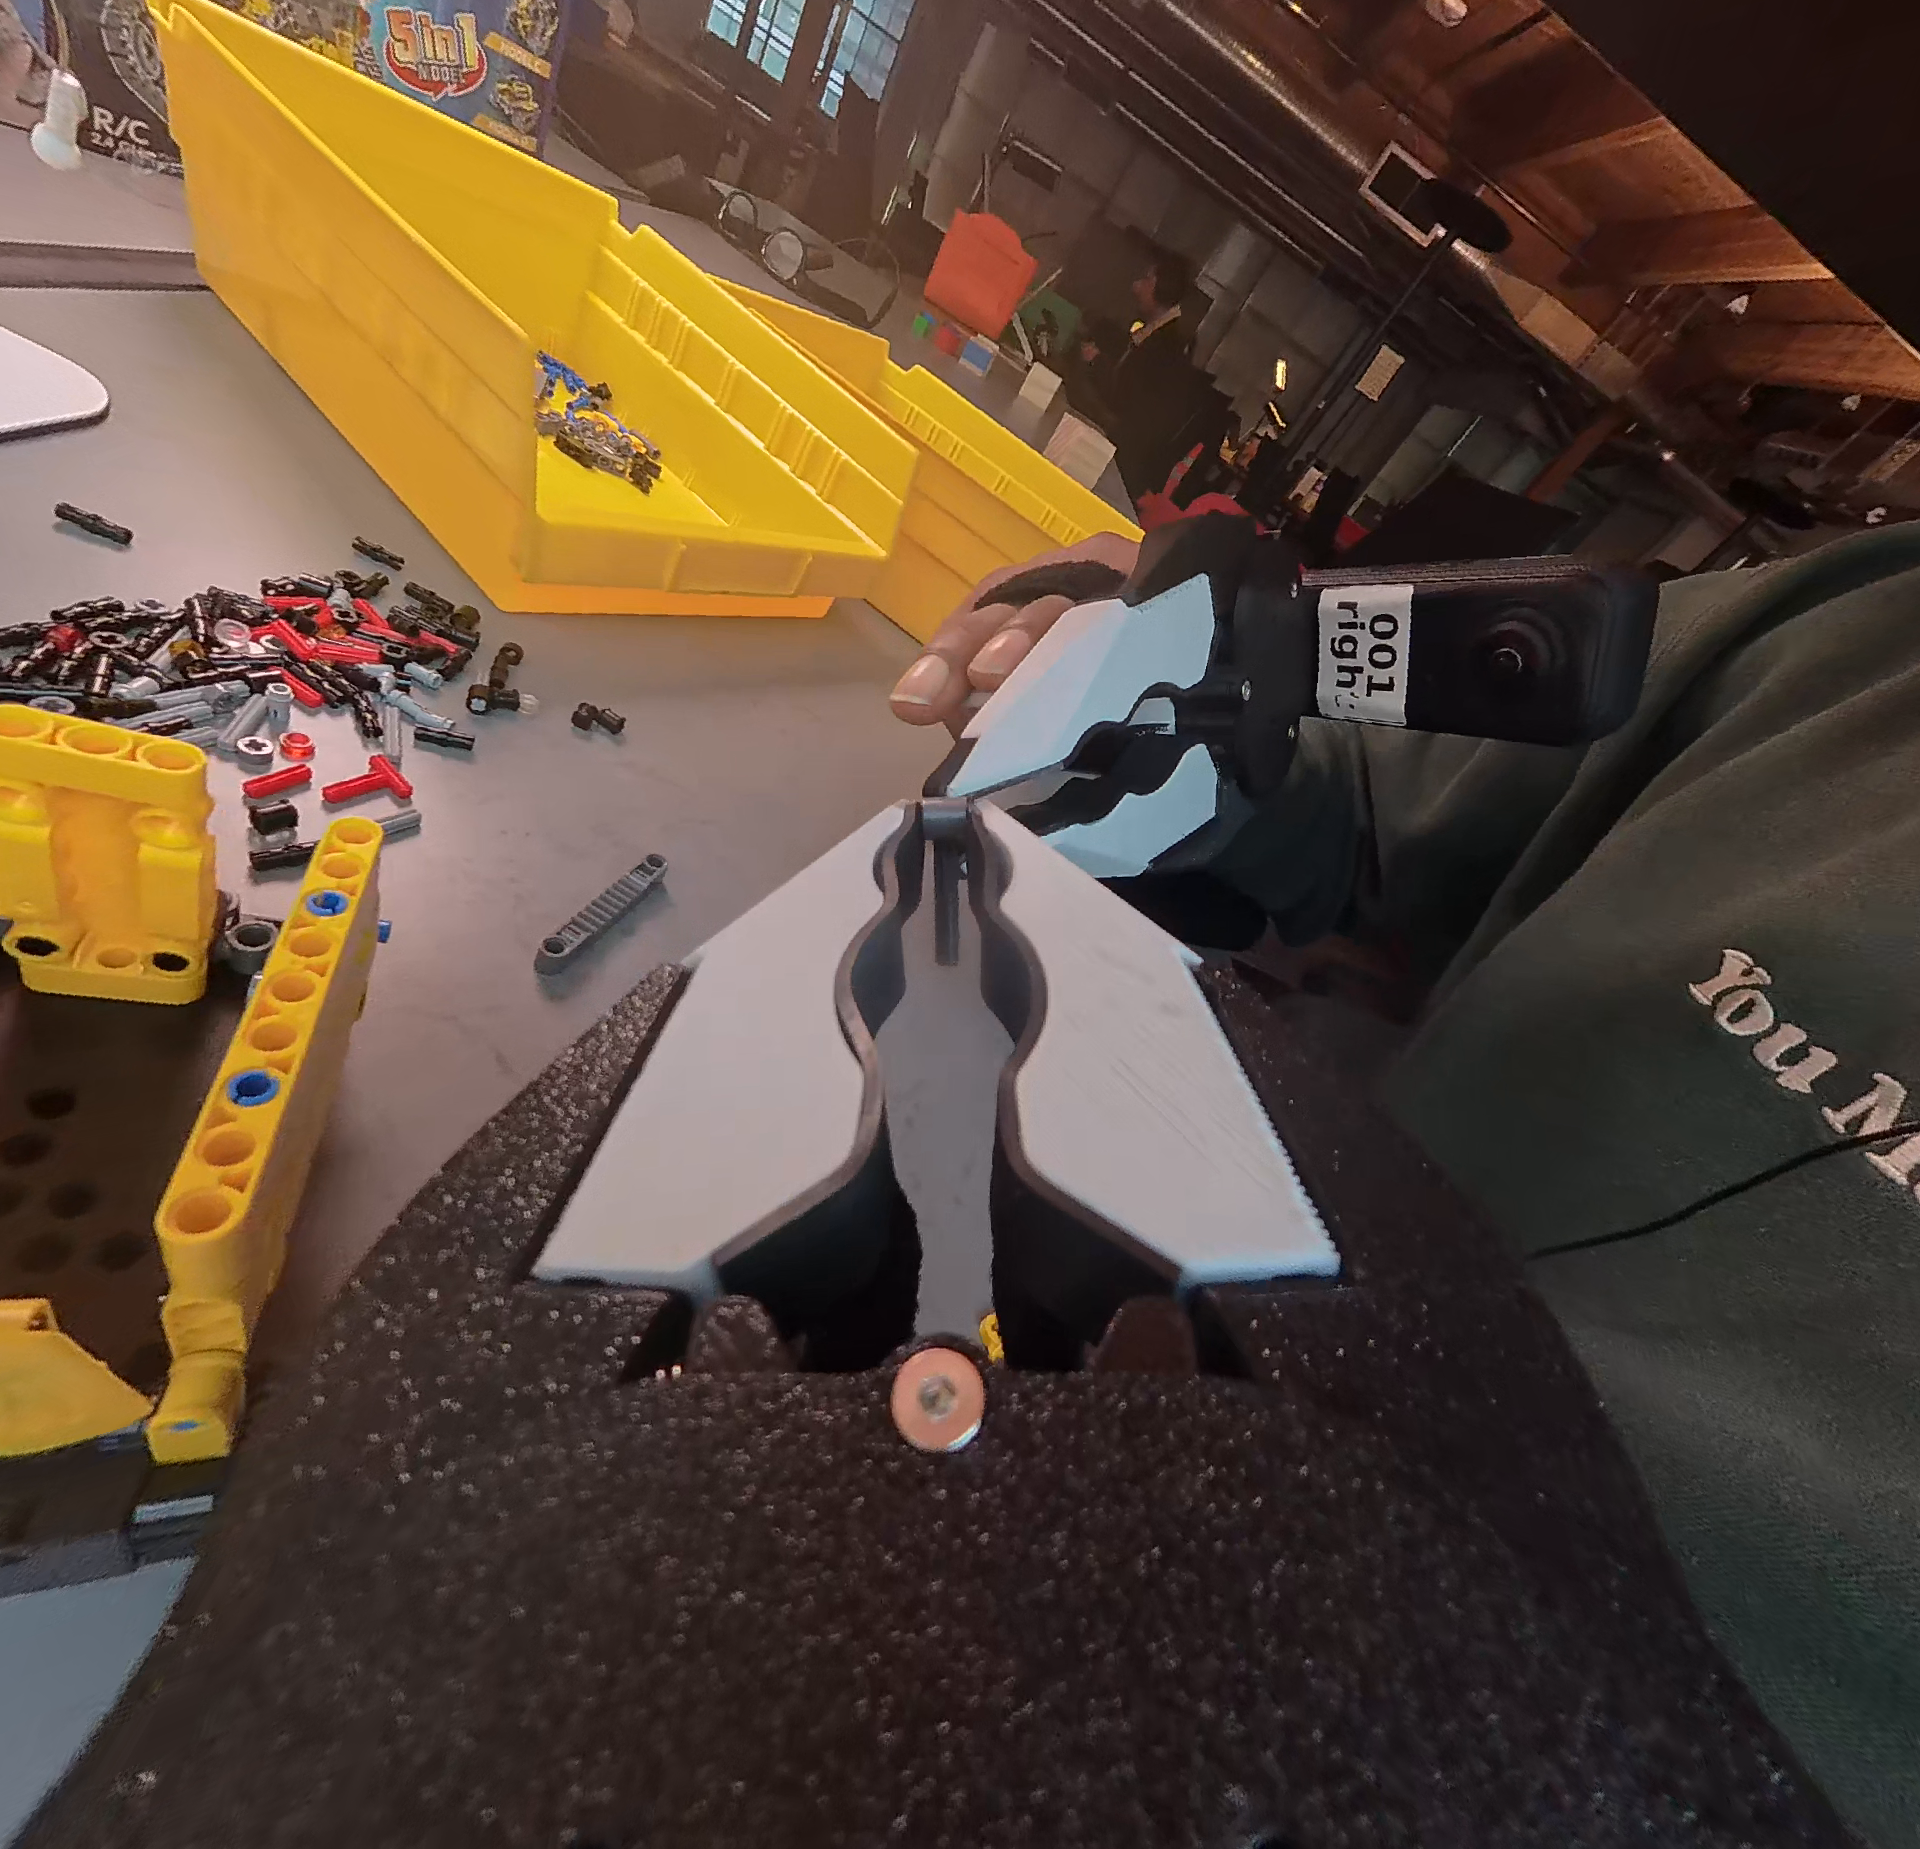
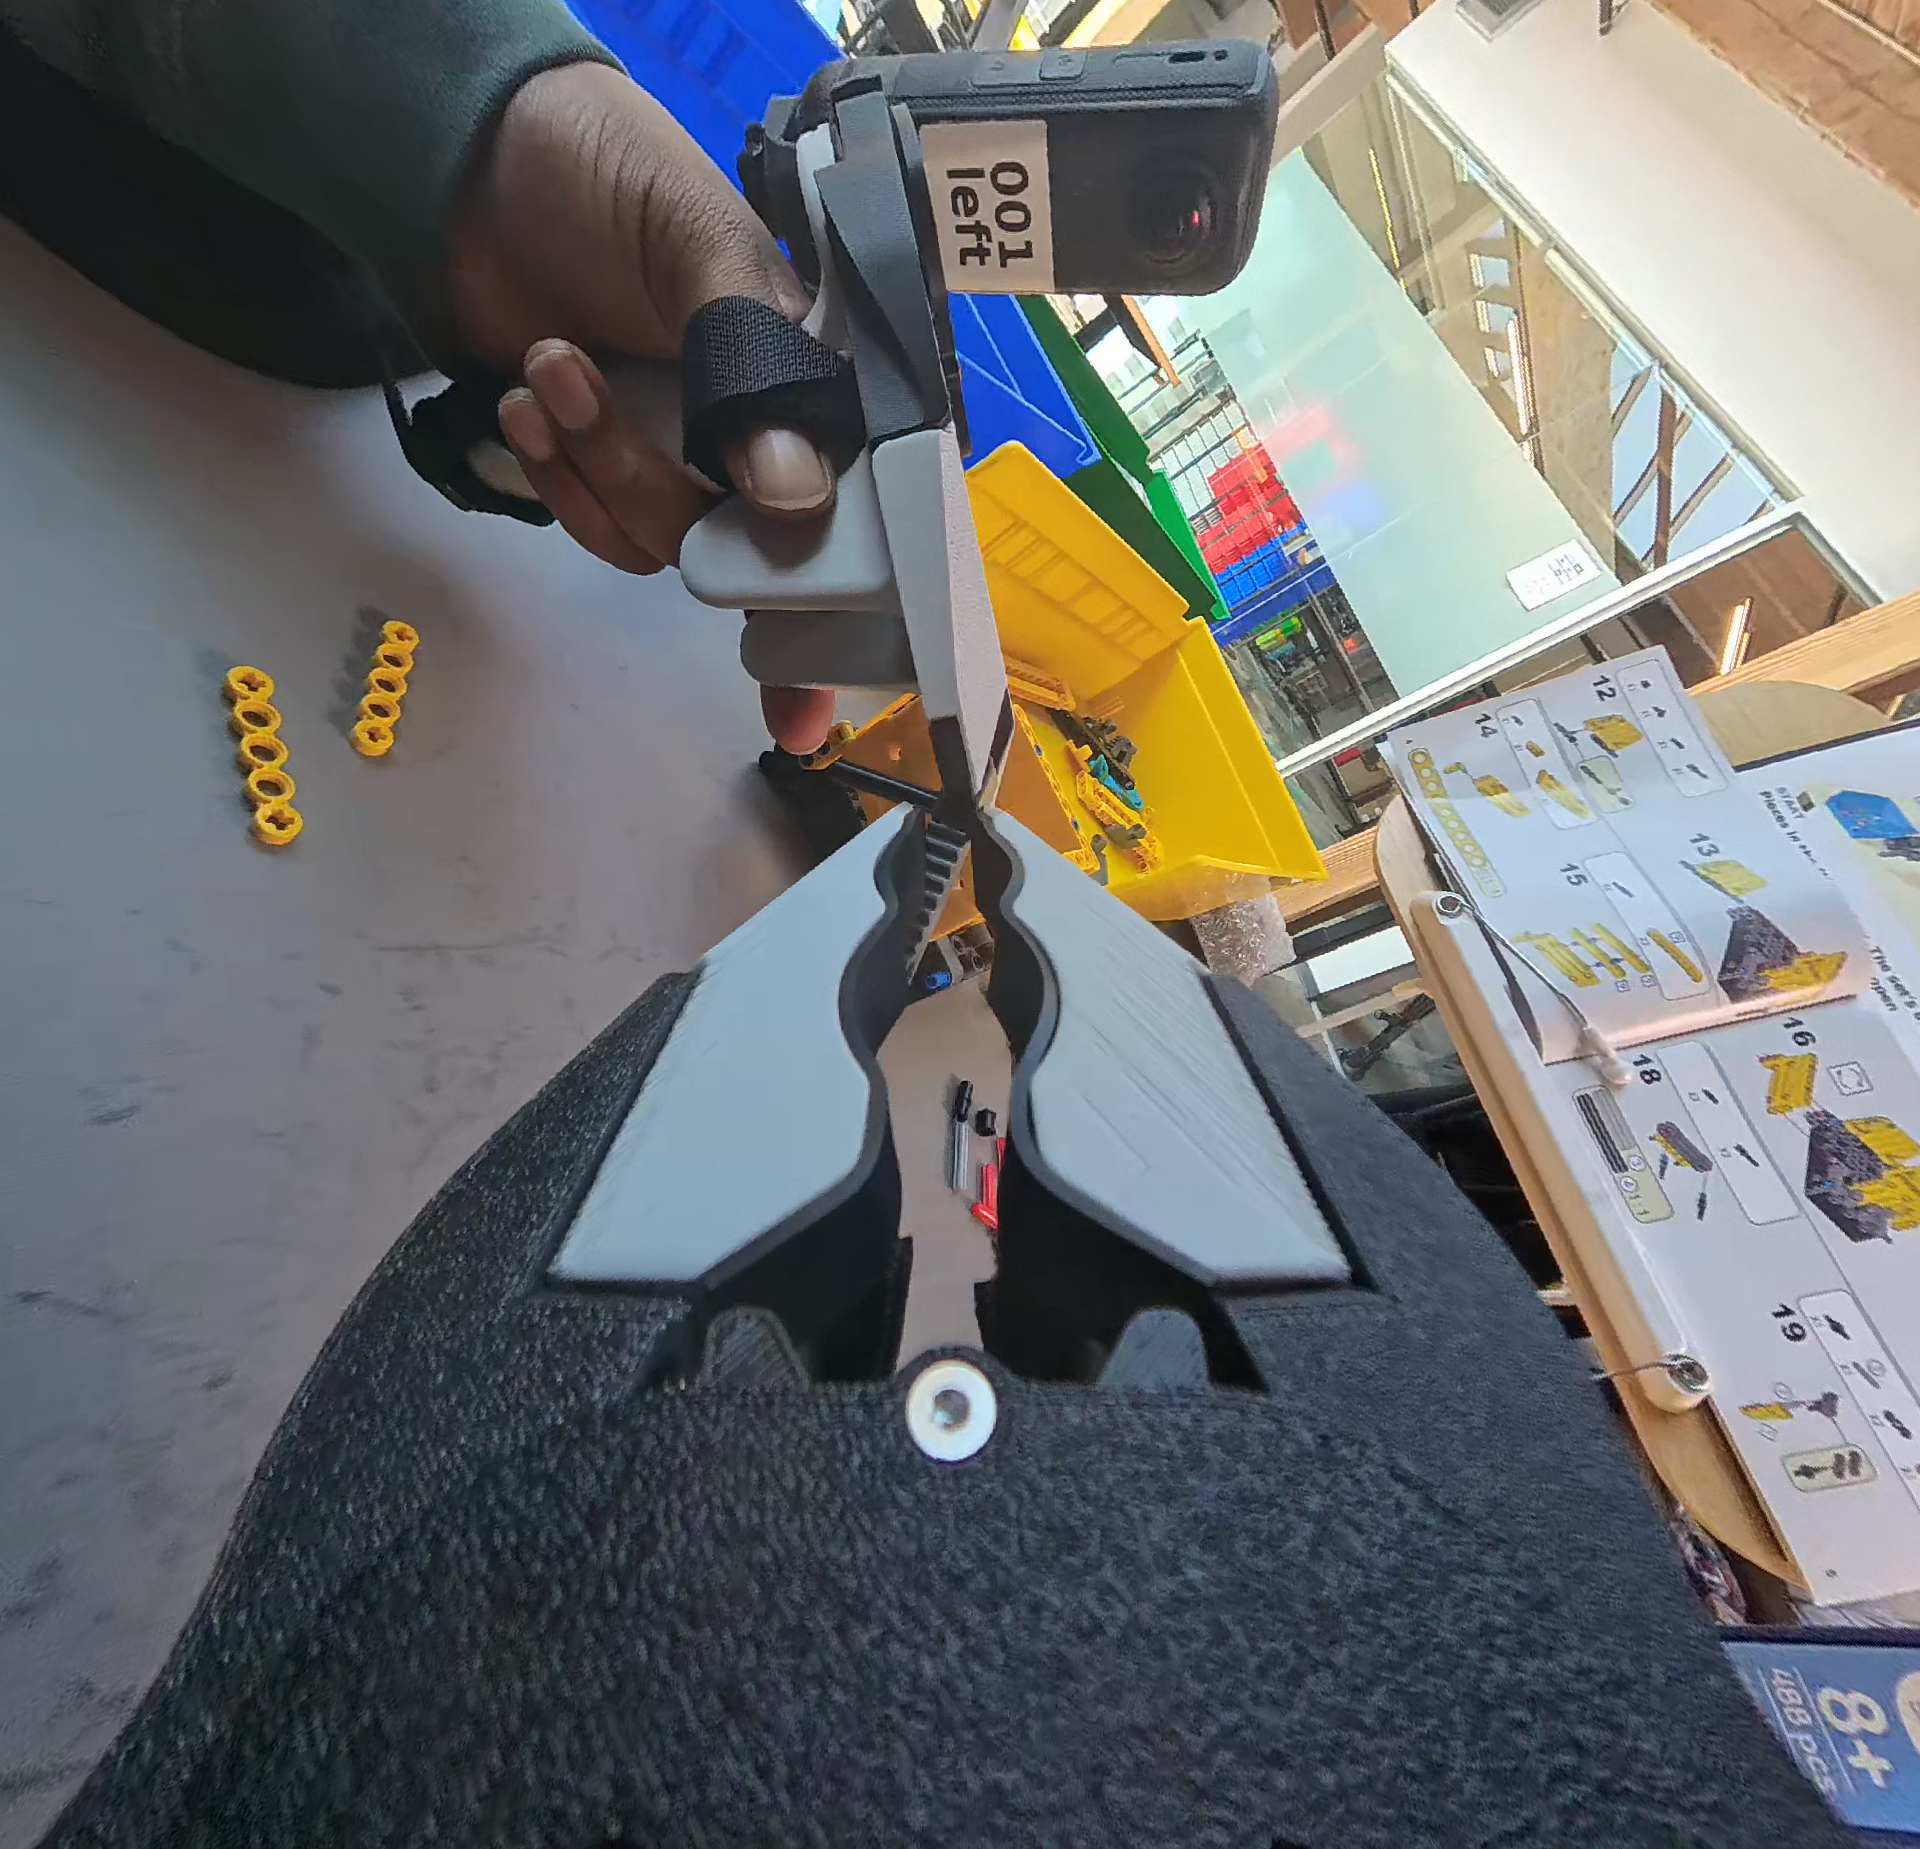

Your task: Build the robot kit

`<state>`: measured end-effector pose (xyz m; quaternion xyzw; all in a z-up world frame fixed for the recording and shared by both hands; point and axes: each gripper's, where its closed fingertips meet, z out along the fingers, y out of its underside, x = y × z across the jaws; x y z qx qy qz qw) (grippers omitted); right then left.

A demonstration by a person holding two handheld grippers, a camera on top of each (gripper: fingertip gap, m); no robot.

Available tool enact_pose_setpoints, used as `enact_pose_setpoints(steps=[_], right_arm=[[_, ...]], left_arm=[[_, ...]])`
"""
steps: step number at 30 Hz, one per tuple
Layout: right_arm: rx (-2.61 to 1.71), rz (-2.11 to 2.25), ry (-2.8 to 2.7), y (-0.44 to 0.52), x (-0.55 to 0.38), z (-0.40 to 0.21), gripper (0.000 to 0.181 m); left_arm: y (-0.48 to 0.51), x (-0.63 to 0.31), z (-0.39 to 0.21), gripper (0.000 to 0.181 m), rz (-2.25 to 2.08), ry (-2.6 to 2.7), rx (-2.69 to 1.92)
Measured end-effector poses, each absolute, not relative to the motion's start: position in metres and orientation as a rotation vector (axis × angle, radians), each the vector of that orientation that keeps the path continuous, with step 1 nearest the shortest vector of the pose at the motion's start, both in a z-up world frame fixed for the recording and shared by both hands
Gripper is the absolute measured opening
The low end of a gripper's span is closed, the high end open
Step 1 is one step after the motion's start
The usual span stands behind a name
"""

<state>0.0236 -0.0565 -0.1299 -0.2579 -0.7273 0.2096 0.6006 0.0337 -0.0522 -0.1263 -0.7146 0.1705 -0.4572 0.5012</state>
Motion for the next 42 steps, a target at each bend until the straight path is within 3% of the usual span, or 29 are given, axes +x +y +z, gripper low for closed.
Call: enact_pose_setpoints(steps=[8,16,28,42], right_arm=[[-0.620,0.493,-1.621,-0.053,0.021,-0.122,0.008],[-0.679,0.631,-1.573,-0.050,0.028,-0.109,0.026],[-0.715,0.724,-1.612,-0.045,0.036,-0.113,0.026],[-0.659,0.632,-1.645,-0.047,0.036,-0.120,0.009]], left_arm=[[-0.050,0.031,-0.119,0.006,-1.114,0.417,-1.686],[-0.052,0.024,-0.108,0.006,-1.109,0.403,-1.634],[-0.051,0.018,-0.102,0.006,-1.176,0.338,-1.585],[-0.051,0.017,-0.102,0.006,-1.265,0.284,-1.579]])
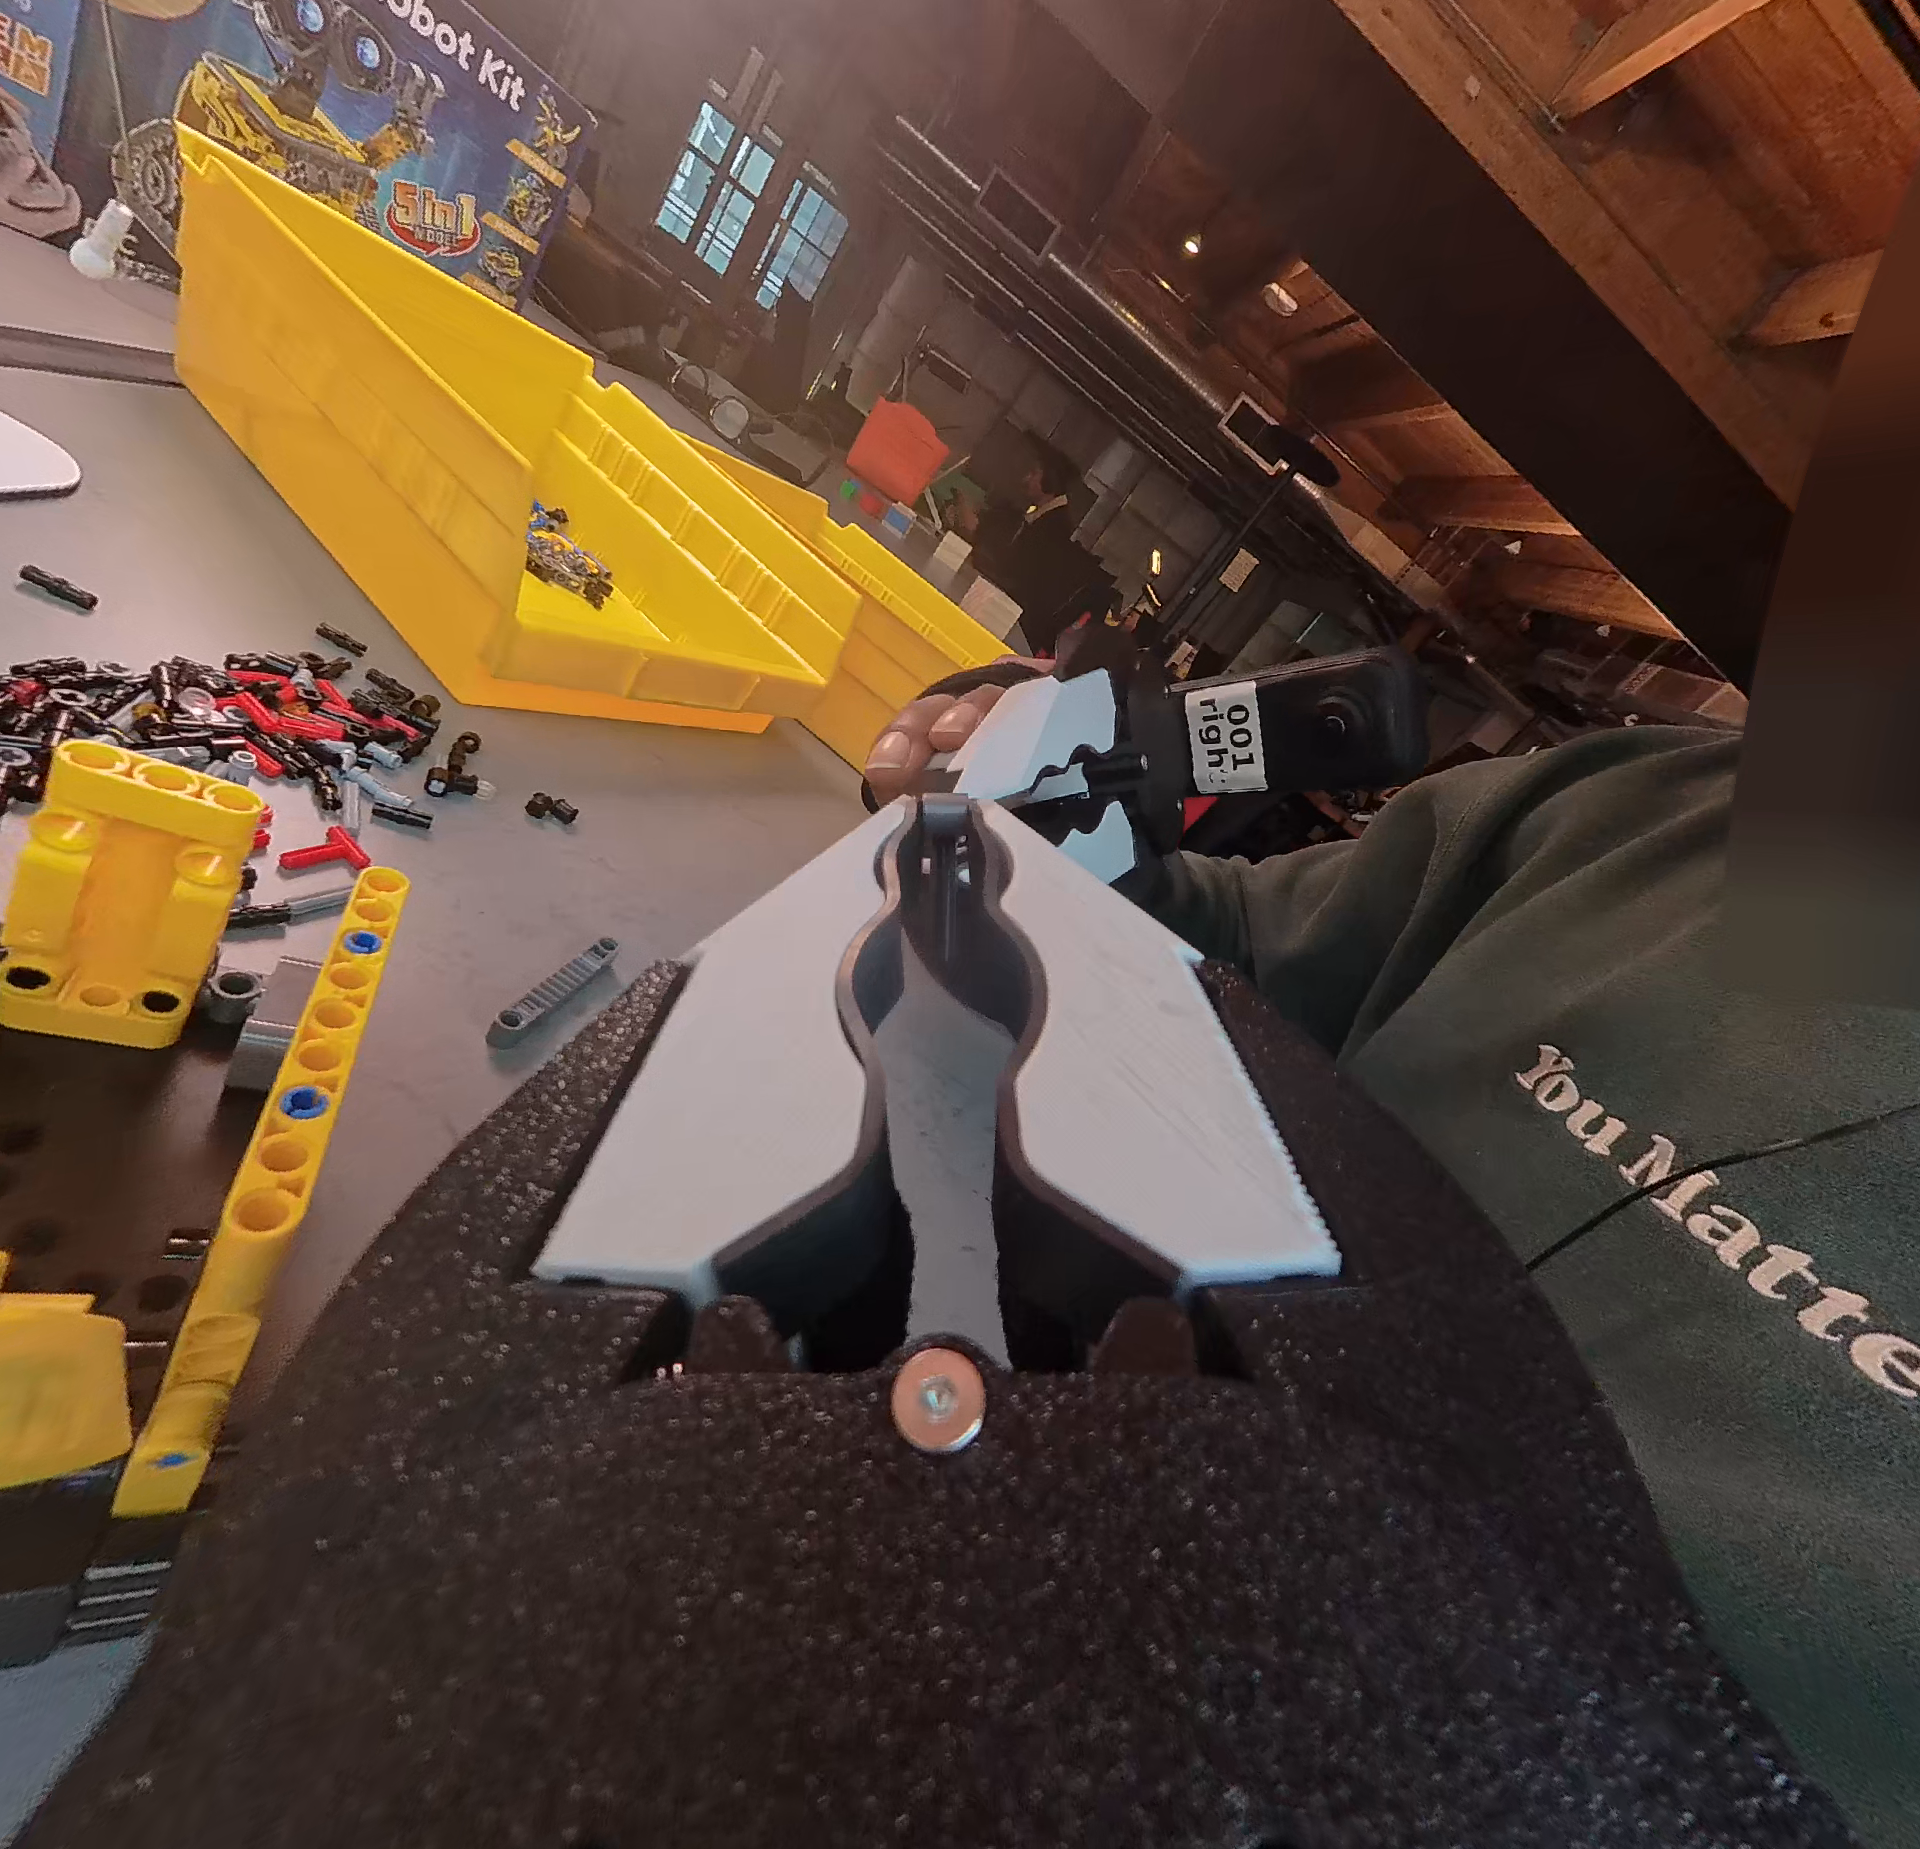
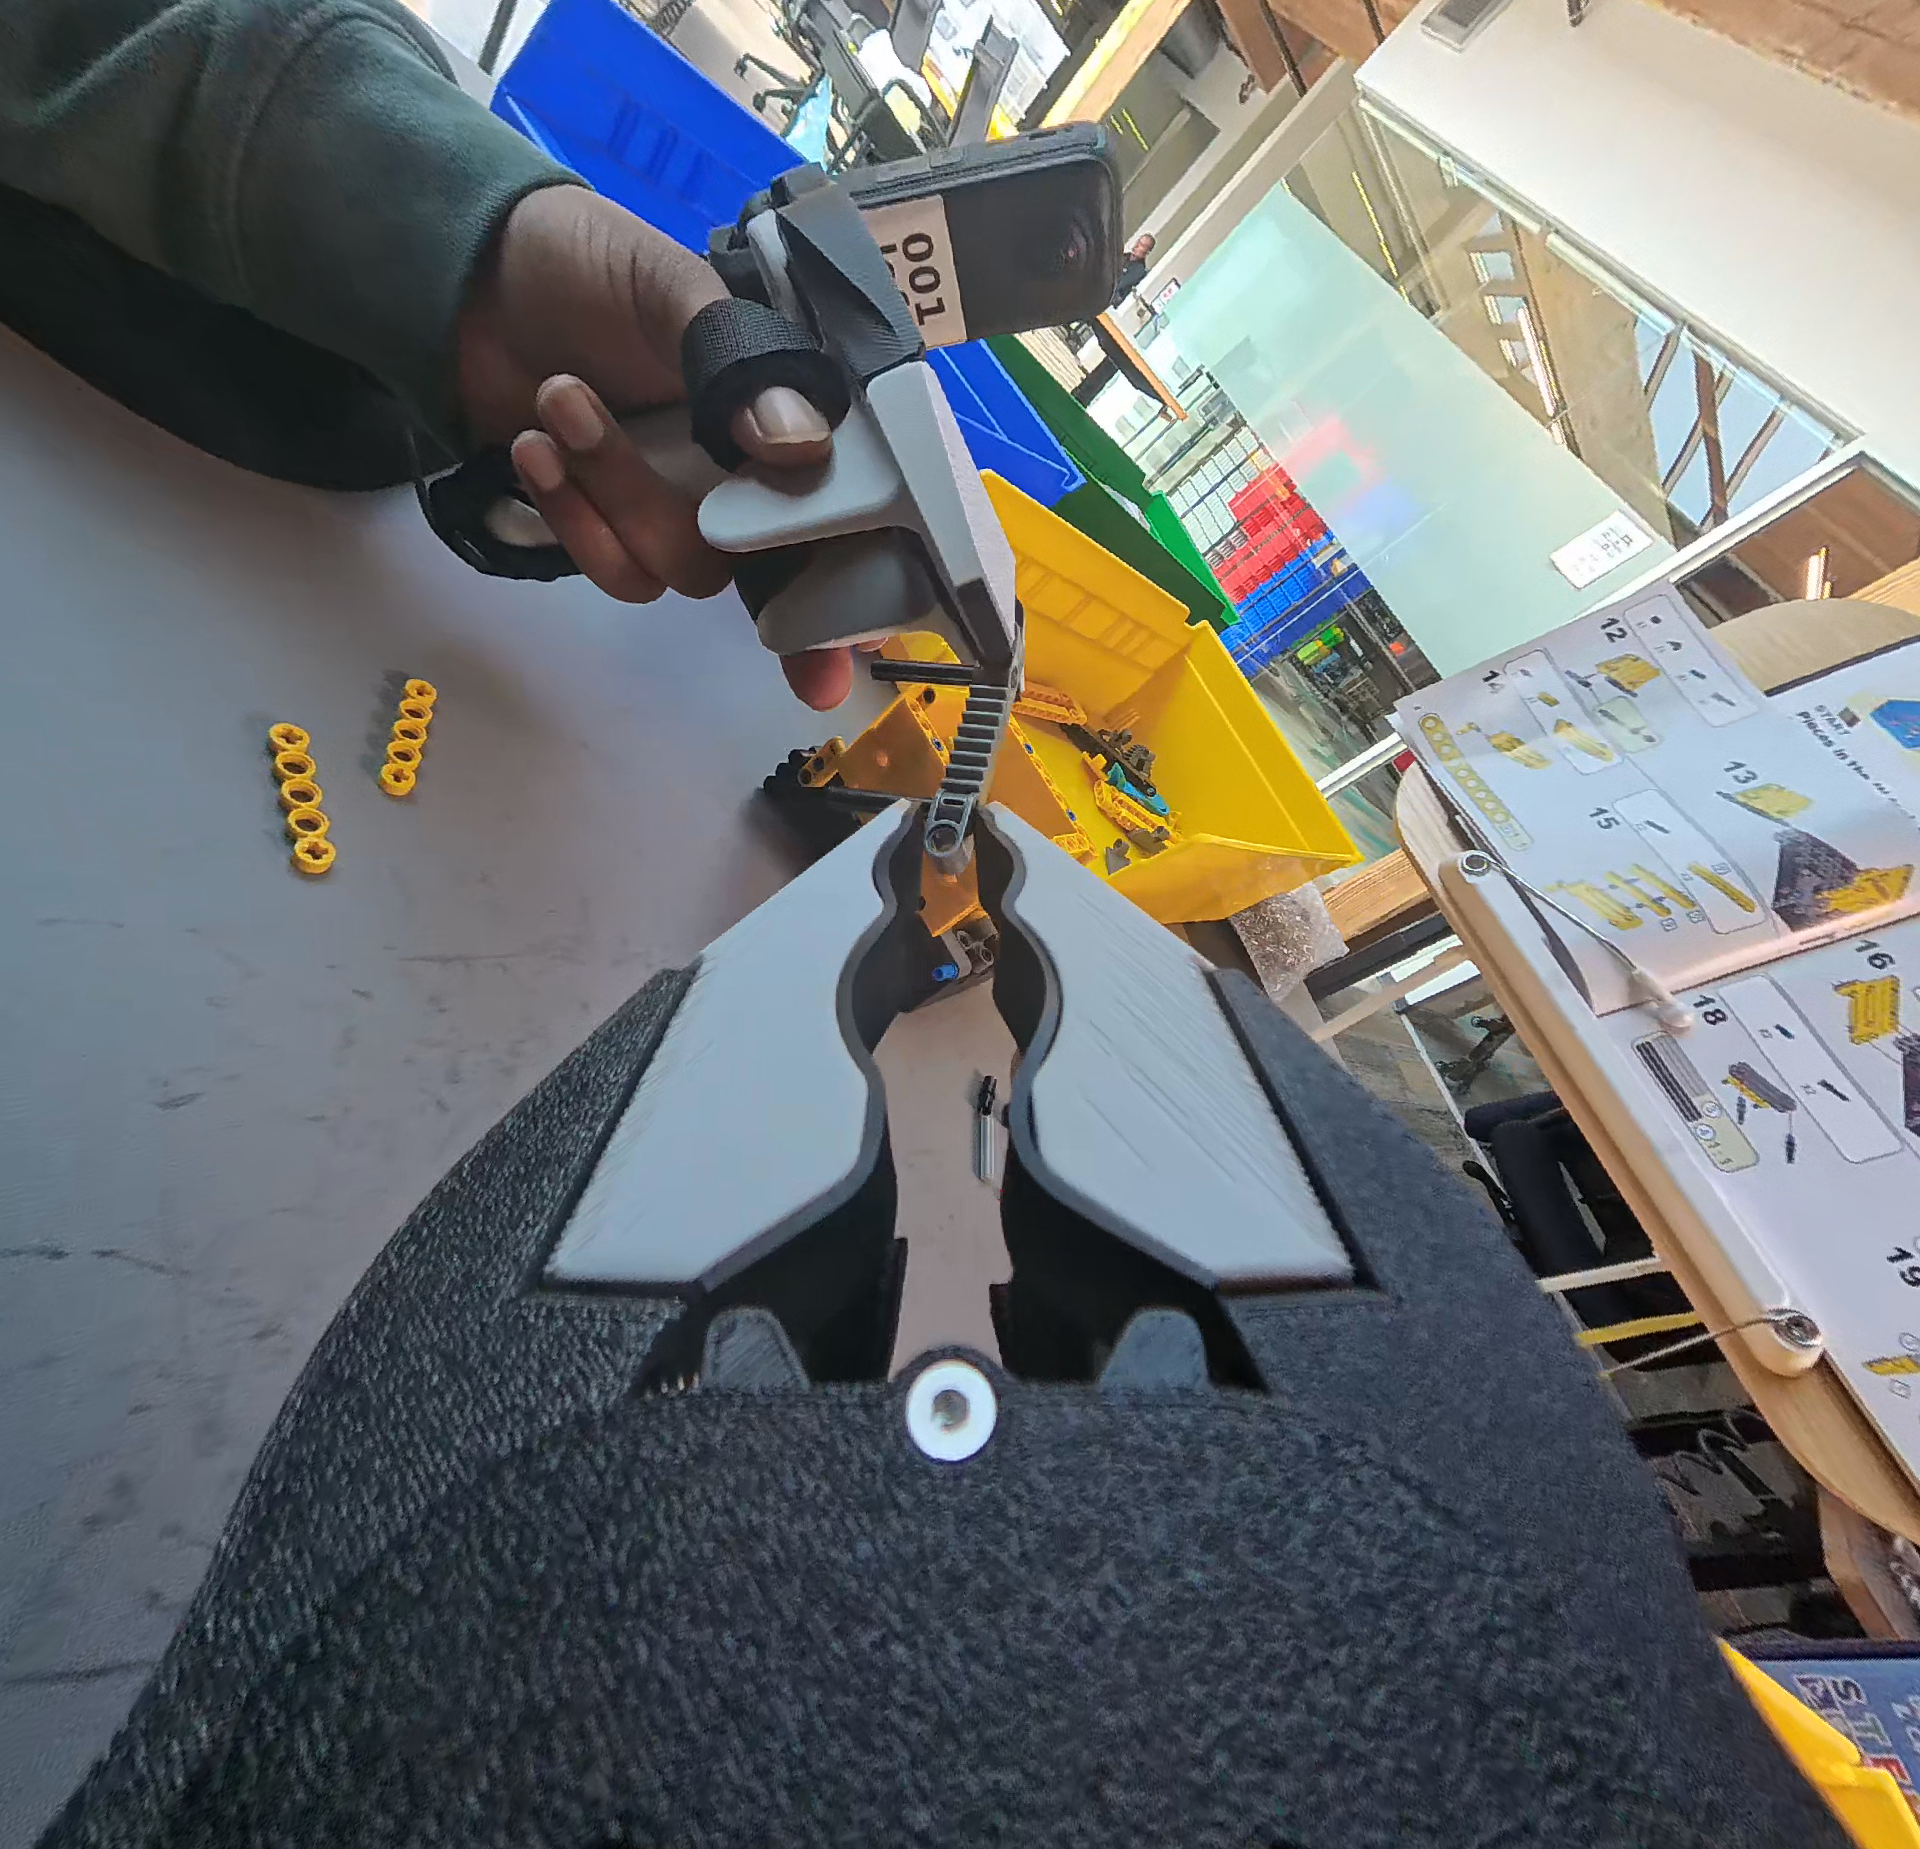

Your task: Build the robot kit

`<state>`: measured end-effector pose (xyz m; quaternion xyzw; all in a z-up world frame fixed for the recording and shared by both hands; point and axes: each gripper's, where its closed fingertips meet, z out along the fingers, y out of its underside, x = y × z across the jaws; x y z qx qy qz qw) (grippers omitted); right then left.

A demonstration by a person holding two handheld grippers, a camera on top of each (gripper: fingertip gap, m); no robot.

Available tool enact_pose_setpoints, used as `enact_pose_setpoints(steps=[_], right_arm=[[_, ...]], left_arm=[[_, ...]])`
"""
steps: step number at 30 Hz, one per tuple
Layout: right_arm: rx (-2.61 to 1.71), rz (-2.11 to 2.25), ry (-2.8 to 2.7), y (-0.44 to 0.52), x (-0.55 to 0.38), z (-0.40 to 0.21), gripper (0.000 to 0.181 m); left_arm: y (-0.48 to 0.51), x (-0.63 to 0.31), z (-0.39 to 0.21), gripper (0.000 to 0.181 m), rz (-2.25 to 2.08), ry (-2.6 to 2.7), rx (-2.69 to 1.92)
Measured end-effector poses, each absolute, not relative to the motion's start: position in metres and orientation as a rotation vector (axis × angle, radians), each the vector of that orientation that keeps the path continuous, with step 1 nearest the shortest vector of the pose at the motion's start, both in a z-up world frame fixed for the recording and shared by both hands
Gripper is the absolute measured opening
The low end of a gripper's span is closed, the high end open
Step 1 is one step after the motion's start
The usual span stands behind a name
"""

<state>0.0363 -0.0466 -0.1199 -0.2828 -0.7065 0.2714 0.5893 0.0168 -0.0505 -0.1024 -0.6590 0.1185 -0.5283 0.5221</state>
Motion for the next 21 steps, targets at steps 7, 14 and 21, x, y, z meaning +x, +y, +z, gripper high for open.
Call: enact_pose_setpoints(steps=[7,14,21], right_arm=[[-0.676,0.701,-1.673,-0.051,0.039,-0.121,0.008],[-0.722,0.808,-1.698,-0.055,0.041,-0.123,0.007],[-0.736,0.808,-1.599,-0.048,0.039,-0.109,0.009]], left_arm=[[-0.052,0.019,-0.102,0.006,-1.311,0.277,-1.573],[-0.054,0.022,-0.103,0.007,-1.332,0.284,-1.567],[-0.053,0.016,-0.097,0.006,-1.342,0.263,-1.534]])
